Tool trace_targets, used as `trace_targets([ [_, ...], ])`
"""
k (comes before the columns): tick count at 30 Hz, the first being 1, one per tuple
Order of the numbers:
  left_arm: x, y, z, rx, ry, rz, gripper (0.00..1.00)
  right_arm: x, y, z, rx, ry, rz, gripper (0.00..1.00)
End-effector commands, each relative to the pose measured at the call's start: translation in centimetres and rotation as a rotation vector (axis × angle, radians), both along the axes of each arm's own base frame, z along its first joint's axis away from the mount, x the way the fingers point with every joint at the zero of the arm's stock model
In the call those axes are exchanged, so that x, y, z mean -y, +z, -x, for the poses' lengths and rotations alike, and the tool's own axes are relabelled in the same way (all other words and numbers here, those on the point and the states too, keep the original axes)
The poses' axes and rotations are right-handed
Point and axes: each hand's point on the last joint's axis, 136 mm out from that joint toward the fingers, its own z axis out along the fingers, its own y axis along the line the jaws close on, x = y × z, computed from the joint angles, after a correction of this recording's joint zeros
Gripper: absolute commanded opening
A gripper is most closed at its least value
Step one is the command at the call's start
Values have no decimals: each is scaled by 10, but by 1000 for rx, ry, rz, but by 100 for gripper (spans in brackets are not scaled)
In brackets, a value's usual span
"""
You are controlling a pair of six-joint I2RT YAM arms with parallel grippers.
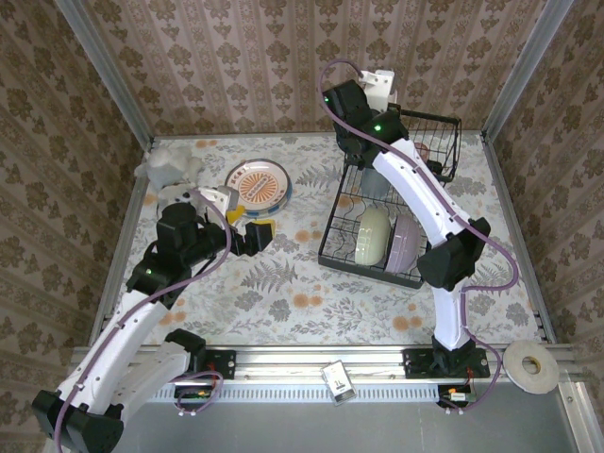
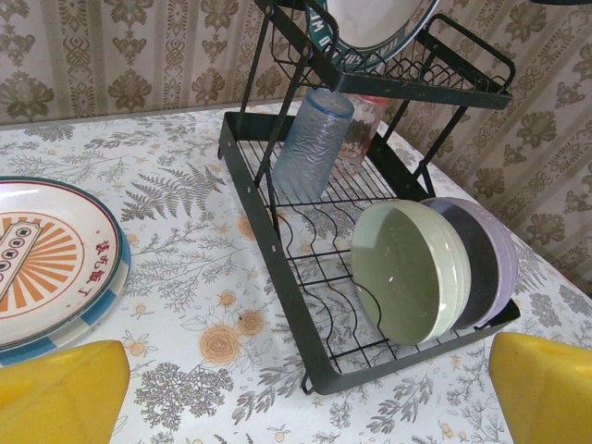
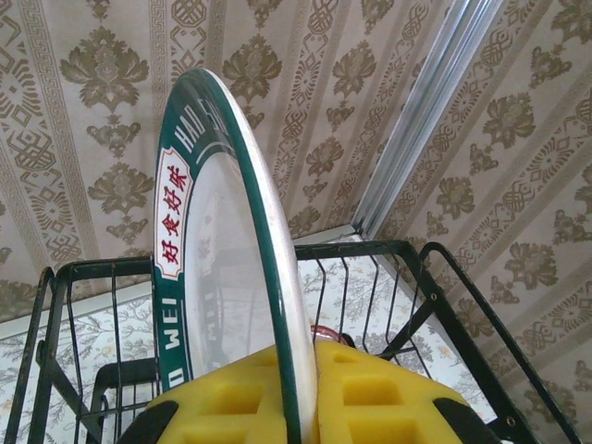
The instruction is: Unload the mixed dishes from the dish rack
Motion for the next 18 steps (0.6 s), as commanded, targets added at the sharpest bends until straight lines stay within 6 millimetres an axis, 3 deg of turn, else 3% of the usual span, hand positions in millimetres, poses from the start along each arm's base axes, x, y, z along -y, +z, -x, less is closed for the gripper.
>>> trace_targets([
  [1,-1,4,-4,38,10,-3,100,12,53,24,125,-21,-23,0],
  [10,-1,5,-5,37,9,-1,100,23,67,37,145,-35,-3,0],
  [18,0,3,-6,26,10,-2,100,38,78,62,171,-14,-34,0],
])
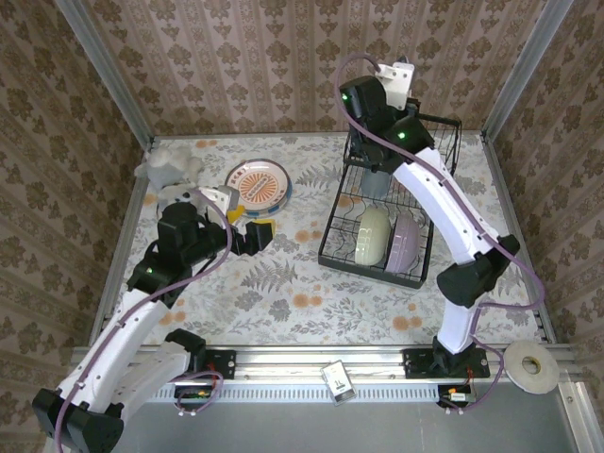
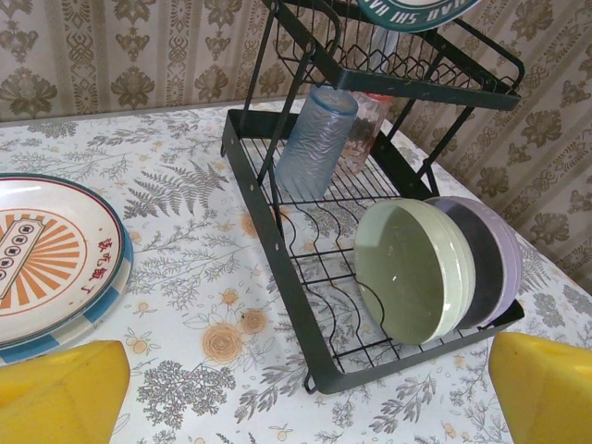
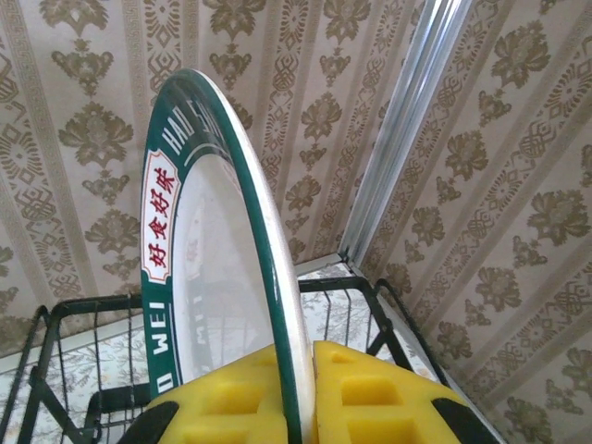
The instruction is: Unload the mixed dishes from the dish rack
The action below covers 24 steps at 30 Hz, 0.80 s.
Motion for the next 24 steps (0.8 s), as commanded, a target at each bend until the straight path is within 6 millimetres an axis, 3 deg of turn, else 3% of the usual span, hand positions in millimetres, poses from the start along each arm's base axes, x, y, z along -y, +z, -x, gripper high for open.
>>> trace_targets([
  [1,-1,5,-4,31,7,4,100,18,32,27,96,-12,-41,0],
  [5,3,4,-5,4,-2,23,100,17,30,45,117,104,-128,0],
  [6,-4,4,-10,-4,25,30,100,19,30,52,128,122,-147,0],
  [14,4,2,-16,-81,-1,97,100,36,38,109,148,254,-254,0],
  [17,7,1,-20,-114,-12,123,100,35,32,125,130,317,-309,0],
  [24,26,13,-25,-165,-85,196,100,11,4,150,50,529,-432,0],
])
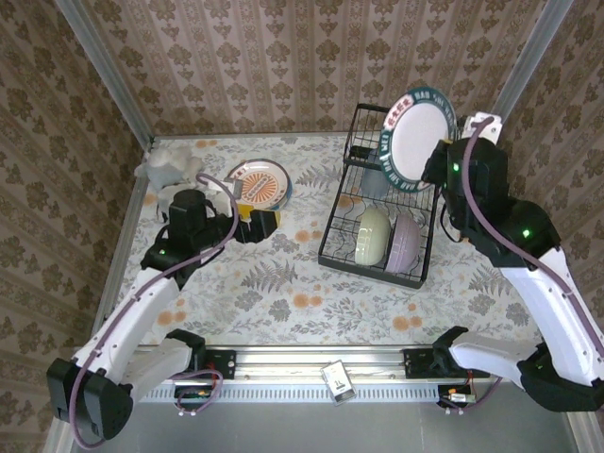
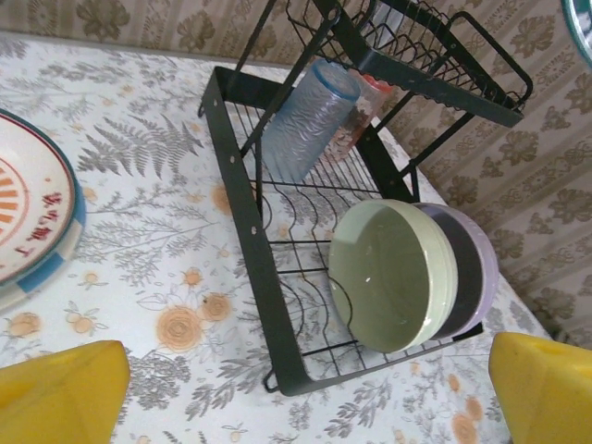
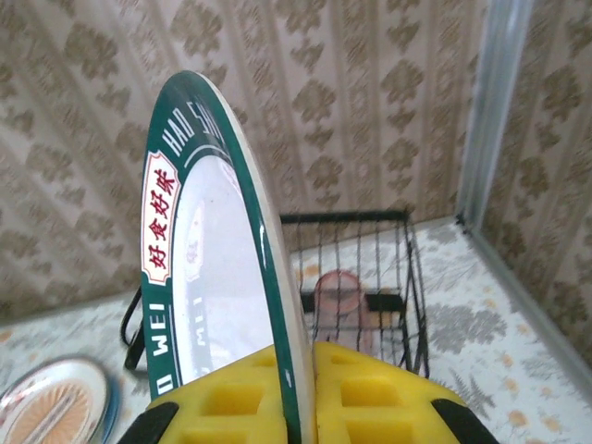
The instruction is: Unload the mixed dishes from the dish rack
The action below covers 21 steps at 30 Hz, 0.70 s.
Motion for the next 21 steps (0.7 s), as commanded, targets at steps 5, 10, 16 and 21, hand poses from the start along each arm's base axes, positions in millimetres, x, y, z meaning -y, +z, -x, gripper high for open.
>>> trace_targets([
  [5,27,47,3,39,-125,107,100,-38,-41,15,-83,270,-171,0],
  [10,44,56,10,26,-229,131,99,-50,-67,15,-118,369,-310,0],
  [16,66,62,25,-14,-353,174,99,-60,-90,10,-133,474,-440,0],
  [21,76,61,21,-77,-376,204,98,-68,-104,3,-129,547,-524,0],
])
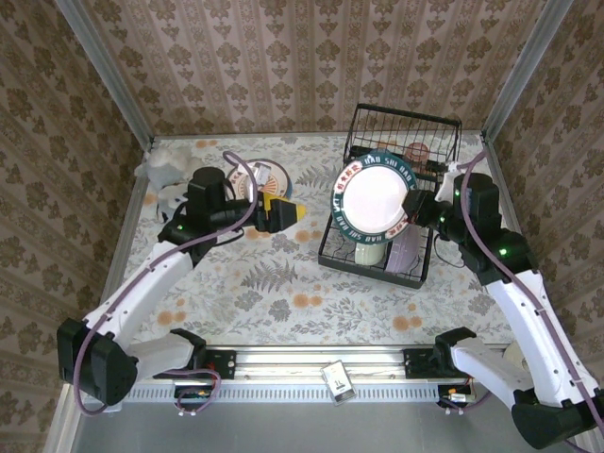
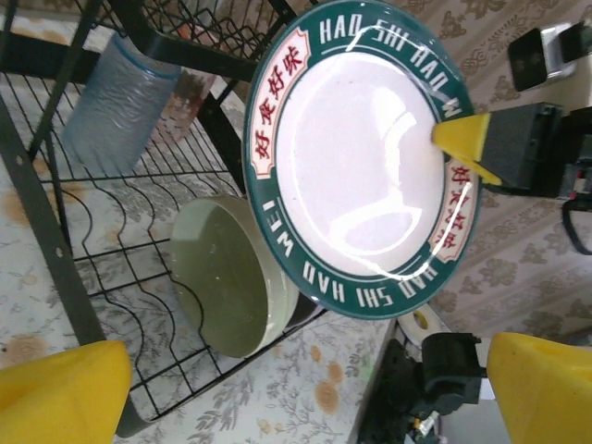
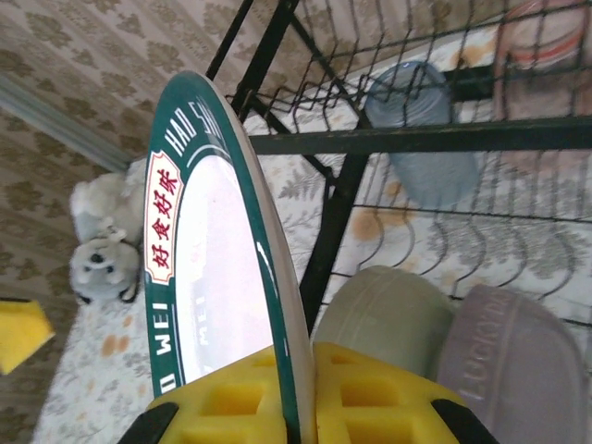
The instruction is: Unload the mixed dishes from the dish rack
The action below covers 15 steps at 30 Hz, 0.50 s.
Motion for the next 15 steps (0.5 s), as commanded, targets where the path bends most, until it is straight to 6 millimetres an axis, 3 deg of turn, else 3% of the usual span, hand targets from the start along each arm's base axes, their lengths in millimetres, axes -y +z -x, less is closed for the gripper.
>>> trace_targets([
  [1,10,21,1,-9,-48,56,98,-22,28,-3,116,120,-170,0],
  [5,18,19,-4,-42,-59,53,97,-24,15,-7,93,145,-231,0],
  [15,43,-8,-12,-131,-76,-20,88,-28,0,-6,67,186,-266,0],
])
